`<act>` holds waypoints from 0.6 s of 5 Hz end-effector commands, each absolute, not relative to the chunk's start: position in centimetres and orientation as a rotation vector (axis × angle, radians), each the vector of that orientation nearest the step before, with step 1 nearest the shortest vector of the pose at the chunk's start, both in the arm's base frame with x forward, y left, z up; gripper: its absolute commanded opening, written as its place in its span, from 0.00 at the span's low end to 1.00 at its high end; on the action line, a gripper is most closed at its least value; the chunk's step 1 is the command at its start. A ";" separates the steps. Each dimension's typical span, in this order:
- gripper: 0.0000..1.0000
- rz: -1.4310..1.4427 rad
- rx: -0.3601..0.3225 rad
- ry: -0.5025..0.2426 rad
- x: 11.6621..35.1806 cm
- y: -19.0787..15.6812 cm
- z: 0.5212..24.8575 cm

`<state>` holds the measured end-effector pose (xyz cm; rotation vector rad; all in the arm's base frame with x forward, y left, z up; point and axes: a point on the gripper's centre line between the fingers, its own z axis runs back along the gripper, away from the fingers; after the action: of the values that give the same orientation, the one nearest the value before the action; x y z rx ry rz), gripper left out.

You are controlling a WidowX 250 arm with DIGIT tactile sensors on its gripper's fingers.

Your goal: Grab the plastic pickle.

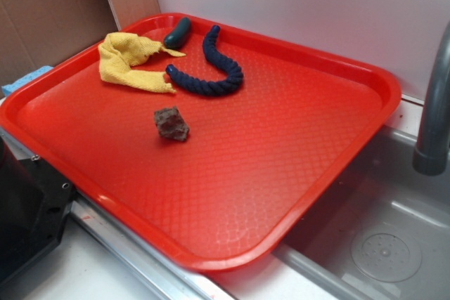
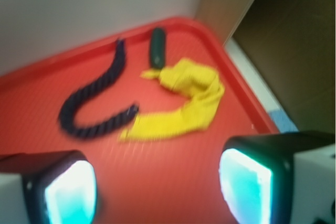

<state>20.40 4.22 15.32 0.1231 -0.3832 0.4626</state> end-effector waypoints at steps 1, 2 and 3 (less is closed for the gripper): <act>1.00 0.610 0.206 -0.475 27.1 8.9 12.4; 1.00 0.650 0.256 -0.487 29.8 10.7 10.4; 1.00 0.669 0.287 -0.487 31.5 12.3 8.5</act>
<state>31.08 10.99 6.30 0.2946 -0.4263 0.6347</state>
